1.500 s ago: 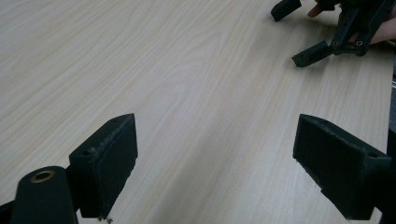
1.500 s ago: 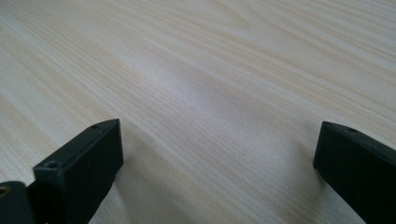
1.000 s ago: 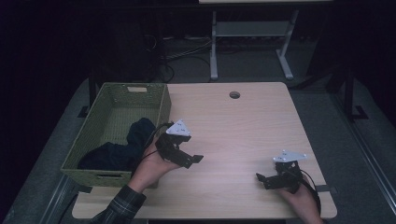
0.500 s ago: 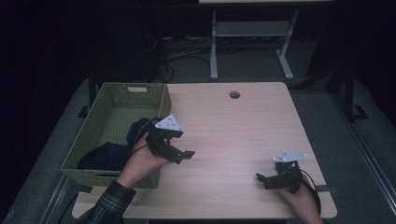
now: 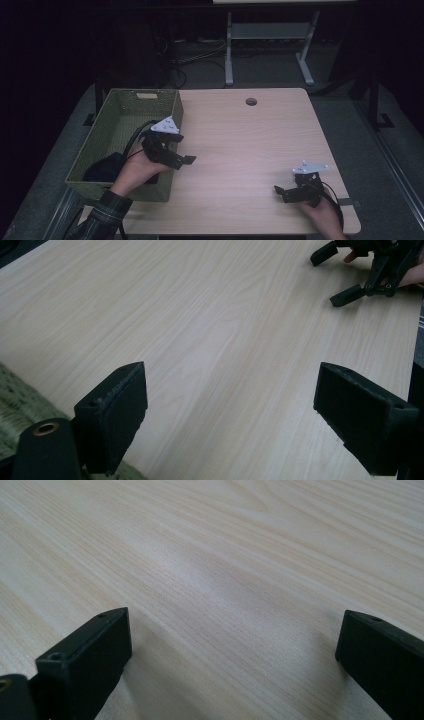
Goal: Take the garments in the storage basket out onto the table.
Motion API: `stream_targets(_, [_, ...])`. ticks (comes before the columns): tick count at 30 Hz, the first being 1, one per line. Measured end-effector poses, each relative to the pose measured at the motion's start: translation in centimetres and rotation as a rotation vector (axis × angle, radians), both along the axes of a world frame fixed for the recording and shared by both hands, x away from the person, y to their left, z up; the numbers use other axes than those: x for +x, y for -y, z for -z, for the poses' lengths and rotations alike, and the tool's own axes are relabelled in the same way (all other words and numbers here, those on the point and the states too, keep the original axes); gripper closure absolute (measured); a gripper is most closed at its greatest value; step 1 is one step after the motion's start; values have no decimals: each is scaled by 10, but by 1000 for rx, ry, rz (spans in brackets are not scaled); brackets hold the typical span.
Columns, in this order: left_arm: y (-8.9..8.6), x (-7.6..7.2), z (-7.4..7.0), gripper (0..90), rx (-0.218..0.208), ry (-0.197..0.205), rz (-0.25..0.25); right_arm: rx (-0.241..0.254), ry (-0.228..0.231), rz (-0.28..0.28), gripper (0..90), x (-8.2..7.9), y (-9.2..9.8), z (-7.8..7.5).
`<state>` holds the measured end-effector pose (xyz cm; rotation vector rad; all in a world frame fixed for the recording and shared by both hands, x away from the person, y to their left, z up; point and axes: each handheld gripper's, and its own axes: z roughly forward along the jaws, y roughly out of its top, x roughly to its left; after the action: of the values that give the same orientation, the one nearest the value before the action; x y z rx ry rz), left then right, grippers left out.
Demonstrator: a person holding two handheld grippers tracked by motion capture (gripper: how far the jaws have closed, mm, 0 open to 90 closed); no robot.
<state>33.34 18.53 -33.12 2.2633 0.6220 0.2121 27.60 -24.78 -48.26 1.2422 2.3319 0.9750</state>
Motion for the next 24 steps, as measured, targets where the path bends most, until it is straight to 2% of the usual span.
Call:
stream_targets(15, [-35, 0, -12, 137, 2, 17, -61, 0, 1, 1, 12, 0, 0, 0])
stream_targets(24, [-57, 1, -18, 138, 17, 29, -103, 0, 2, 2, 12, 0, 0, 0])
